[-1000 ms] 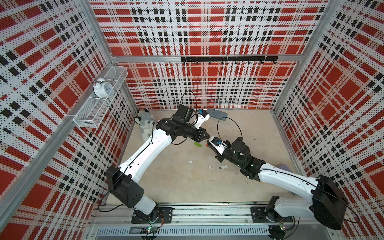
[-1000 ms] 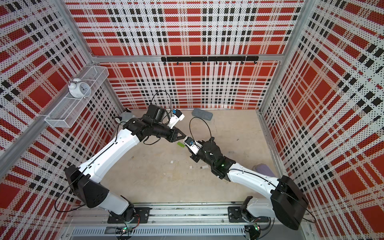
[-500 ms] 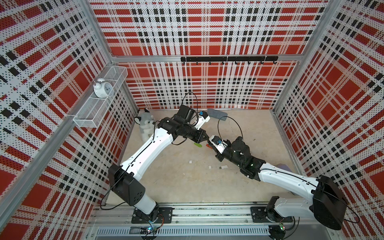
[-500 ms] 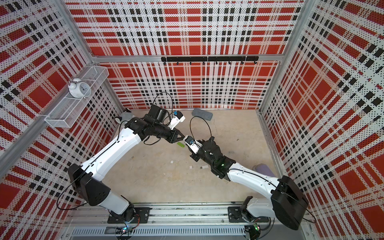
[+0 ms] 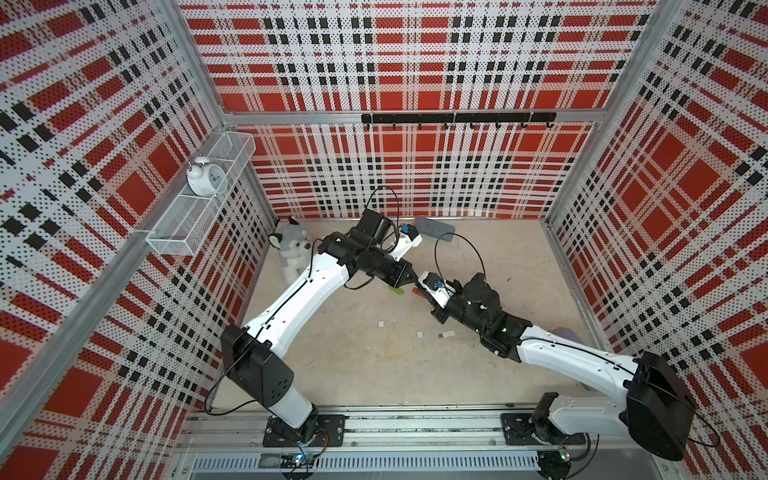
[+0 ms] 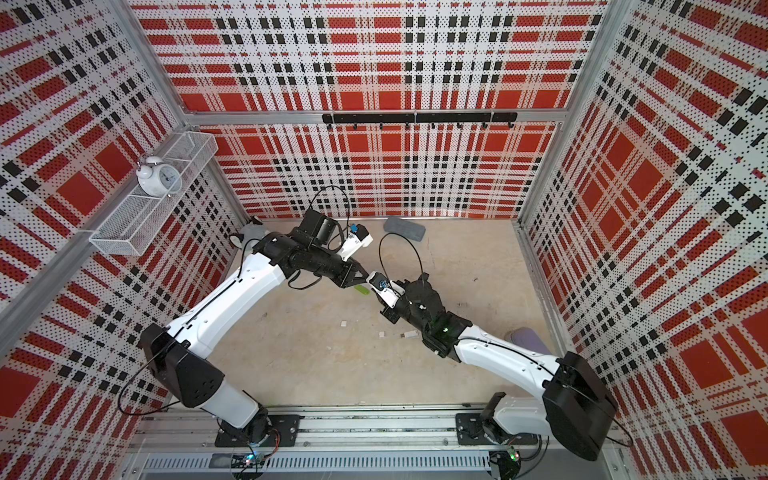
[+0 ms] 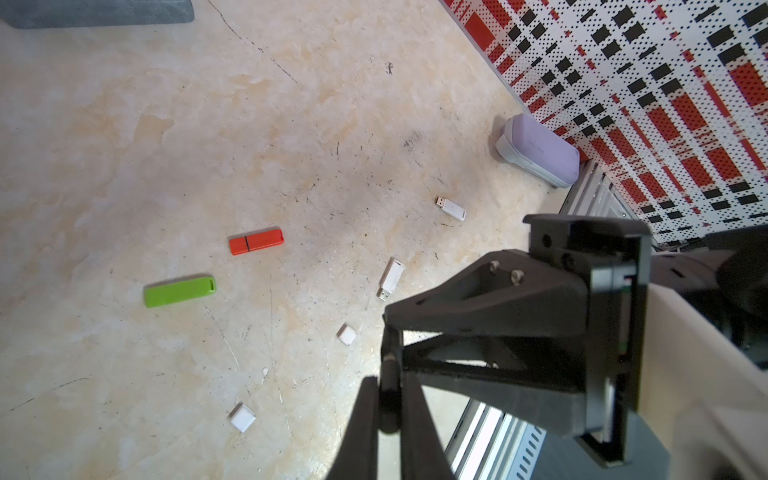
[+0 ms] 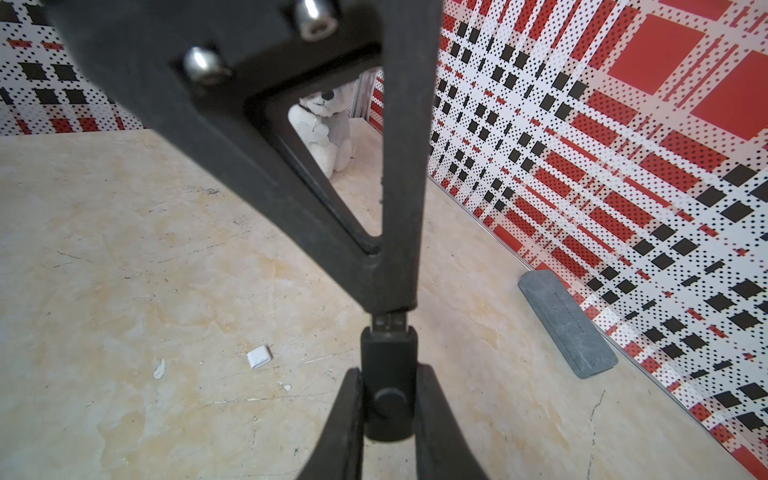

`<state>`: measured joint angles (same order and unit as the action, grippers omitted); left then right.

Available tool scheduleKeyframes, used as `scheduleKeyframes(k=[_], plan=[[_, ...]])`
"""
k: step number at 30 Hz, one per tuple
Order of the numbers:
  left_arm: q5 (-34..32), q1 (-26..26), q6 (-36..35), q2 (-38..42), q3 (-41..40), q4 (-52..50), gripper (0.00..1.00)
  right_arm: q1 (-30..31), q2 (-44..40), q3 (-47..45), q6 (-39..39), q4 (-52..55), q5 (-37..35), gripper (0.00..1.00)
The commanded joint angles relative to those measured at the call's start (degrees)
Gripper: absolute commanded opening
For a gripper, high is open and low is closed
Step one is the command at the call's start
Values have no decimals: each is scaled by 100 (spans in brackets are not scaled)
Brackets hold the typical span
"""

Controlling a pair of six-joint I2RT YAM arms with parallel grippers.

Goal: Close the usb drive cover
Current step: Close the cover of the USB drive.

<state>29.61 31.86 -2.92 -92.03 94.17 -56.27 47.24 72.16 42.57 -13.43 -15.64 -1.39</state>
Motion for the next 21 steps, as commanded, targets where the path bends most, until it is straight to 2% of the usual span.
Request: scheduleKeyframes(k=[1, 7, 15, 21], plan=[[154, 58, -74, -60, 107, -85, 2, 48, -178, 201, 3, -193, 51, 9], [154, 114, -12, -130, -13, 2, 2, 74, -222, 246, 8, -308, 152, 9], [-205, 152, 72, -237, 31, 64, 2, 189, -166, 407, -205, 43, -70, 8], [-113, 167, 14, -245, 36, 72, 2, 182, -165, 456, -286, 126, 4, 8]])
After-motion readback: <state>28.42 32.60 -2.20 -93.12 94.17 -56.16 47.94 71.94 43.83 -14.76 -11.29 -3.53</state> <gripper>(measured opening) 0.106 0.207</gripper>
